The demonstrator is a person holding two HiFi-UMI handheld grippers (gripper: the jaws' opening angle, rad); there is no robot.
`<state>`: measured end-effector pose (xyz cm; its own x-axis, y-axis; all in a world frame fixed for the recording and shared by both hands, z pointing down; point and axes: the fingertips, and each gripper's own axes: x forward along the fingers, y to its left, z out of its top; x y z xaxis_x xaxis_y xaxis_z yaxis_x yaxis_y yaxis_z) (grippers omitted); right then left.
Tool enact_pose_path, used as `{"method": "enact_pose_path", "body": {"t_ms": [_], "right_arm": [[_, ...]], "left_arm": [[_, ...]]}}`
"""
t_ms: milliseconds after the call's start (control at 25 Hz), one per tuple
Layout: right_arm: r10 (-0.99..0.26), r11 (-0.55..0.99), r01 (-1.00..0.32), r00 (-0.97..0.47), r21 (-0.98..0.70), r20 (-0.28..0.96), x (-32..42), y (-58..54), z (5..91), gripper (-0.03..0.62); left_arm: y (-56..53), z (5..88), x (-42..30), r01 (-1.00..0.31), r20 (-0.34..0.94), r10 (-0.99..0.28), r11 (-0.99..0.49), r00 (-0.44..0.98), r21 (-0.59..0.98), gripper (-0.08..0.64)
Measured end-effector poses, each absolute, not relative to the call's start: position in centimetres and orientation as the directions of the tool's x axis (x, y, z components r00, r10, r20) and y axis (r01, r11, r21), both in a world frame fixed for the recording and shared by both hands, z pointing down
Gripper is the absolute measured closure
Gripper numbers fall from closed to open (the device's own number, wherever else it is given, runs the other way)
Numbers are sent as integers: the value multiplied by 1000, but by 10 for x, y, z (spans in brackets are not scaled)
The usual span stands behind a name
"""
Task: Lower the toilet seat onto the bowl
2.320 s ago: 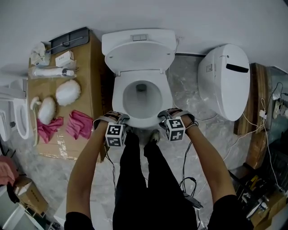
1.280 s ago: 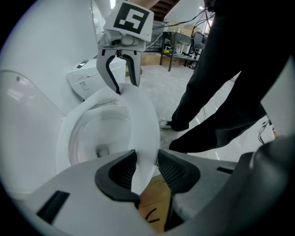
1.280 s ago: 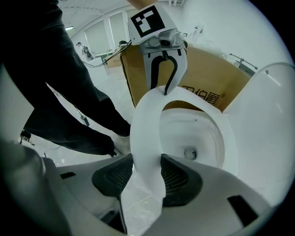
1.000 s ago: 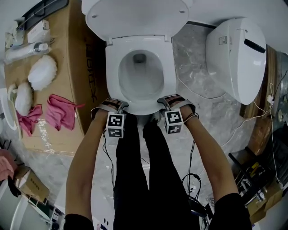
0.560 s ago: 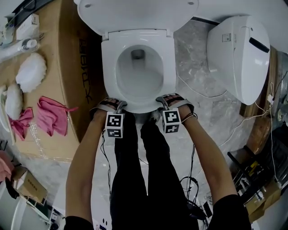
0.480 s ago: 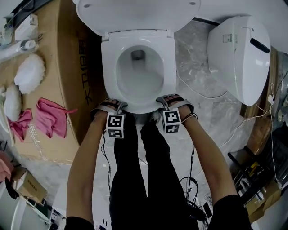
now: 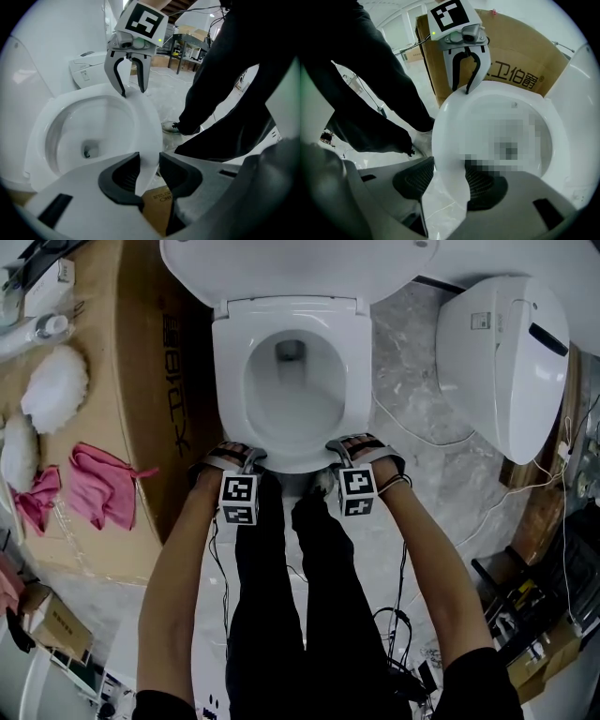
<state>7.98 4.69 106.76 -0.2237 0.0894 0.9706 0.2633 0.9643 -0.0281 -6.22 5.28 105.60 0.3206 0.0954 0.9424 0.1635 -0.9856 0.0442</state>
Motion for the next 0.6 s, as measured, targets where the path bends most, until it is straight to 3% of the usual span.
{"method": "enact_pose_path", "body": {"t_ms": [200, 360, 520, 600], "right_arm": [[95, 966, 256, -202, -42, 975, 79, 48, 1067, 359], [82, 986, 157, -216, -48, 973, 79, 42, 1044, 359], [36, 994, -86, -318, -67, 947, 68, 35, 981, 362], [-25, 964, -252, -392, -81, 920, 63, 23, 931, 419]], "left_arm": [[55, 1056, -64, 119, 945, 70, -992, 318, 34, 422], [51, 1032, -60, 70, 946, 46, -997, 320, 25, 423], [36, 978, -56, -78, 931, -31, -997, 363, -2, 438], [21, 935, -53, -222, 916, -90, -975, 392, -1, 461]]}}
